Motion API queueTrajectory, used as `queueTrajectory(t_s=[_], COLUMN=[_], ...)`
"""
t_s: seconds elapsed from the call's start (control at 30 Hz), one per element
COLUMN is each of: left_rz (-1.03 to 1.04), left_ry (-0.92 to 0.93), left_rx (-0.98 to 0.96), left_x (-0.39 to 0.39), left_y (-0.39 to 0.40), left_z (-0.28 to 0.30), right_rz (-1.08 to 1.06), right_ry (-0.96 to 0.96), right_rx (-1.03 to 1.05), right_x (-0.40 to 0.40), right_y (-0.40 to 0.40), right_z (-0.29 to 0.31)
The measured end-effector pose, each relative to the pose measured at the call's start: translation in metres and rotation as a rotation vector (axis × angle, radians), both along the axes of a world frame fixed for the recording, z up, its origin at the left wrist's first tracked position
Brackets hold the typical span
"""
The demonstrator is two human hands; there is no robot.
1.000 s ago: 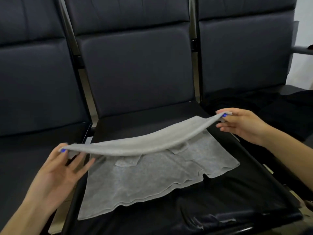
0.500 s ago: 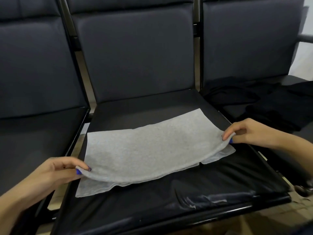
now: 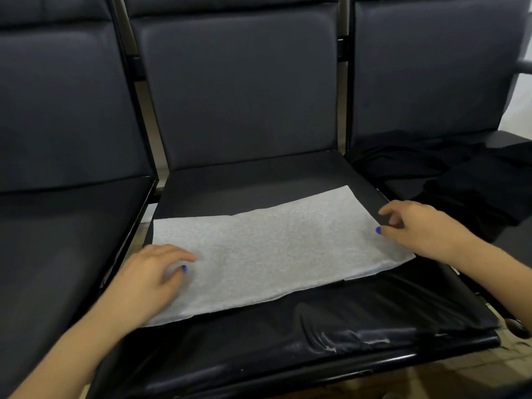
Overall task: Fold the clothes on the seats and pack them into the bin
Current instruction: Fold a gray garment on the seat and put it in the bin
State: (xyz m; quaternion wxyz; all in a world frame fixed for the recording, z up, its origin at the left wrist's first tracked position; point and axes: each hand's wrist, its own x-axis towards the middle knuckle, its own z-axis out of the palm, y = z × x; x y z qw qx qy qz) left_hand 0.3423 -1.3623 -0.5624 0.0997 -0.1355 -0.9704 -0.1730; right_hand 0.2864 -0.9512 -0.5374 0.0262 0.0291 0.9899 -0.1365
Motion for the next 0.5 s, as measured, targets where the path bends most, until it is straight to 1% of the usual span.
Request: queueTrajectory(t_s=[0.1, 0.17, 0.23, 0.27, 0.37, 0.5], left_rz=[-0.067, -0.074, -0.090, -0.095, -0.107, -0.112], left_ry=[0.000, -0.102, -0.235, -0.291, -0.427, -0.591], left_rx=[-0.107, -0.115, -0.175, -0.221, -0.342, -0.402], left_x=[-0.009, -0.010, -0.009, -0.010, -0.012, -0.006], left_y=[0.019, 0.036, 0.049, 0.053, 0.058, 0.066], left_z=[-0.014, -0.018, -0.025, -0.029, -0.032, -0.022], right_rz=[-0.153, -0.194, -0.162, -0.136, -0.096, -0.088], right_ry=[-0.139, -0.250, -0.321, -0.339, -0.359, -0.243], right_rx=[-0.069, -0.020, 0.024, 0.005, -0.139, -0.400], right_x=[-0.011, -0.018, -0.024, -0.028, -0.033, -0.035], right_y=[-0.015, -0.024, -0.032, -0.036, -0.042, -0.030], right_z=[-0.008, -0.010, -0.010, -0.011, -0.013, -0.007])
